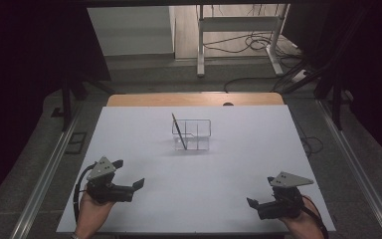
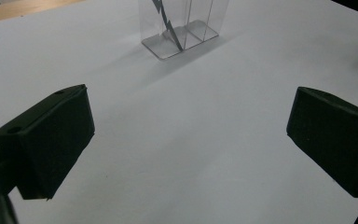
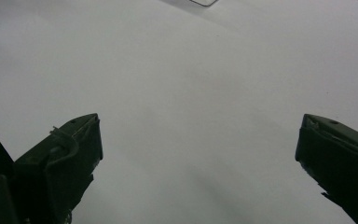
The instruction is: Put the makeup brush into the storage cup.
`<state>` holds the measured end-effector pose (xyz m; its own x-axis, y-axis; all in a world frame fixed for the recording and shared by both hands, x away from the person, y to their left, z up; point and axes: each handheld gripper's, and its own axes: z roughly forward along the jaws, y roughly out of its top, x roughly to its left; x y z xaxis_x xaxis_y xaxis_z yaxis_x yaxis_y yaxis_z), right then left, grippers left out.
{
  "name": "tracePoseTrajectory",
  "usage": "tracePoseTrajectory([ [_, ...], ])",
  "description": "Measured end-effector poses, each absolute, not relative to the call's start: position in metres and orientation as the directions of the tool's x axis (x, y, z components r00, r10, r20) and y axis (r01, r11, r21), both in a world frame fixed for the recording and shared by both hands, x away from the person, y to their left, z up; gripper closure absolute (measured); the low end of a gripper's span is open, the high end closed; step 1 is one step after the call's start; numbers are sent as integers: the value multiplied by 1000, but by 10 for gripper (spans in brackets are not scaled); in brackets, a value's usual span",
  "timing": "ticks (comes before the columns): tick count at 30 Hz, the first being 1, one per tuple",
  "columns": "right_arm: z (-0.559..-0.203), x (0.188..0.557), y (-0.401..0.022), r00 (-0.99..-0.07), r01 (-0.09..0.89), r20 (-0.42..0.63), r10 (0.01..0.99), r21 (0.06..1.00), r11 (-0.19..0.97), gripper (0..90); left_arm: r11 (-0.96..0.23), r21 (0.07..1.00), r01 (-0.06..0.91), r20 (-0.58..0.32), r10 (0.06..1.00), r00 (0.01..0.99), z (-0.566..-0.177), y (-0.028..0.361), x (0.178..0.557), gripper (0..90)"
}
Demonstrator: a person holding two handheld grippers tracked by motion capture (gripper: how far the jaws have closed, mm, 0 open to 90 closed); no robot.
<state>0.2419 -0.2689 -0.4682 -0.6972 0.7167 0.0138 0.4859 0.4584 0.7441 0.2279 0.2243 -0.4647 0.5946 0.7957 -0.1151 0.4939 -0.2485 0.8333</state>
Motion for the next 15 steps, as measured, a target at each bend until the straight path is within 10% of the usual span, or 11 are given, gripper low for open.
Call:
tracePoseTrajectory([
  [15, -468, 239, -271, -699, 481, 11, 716, 748, 458, 4, -233, 833, 502, -120, 810, 575, -466, 234, 212, 13],
])
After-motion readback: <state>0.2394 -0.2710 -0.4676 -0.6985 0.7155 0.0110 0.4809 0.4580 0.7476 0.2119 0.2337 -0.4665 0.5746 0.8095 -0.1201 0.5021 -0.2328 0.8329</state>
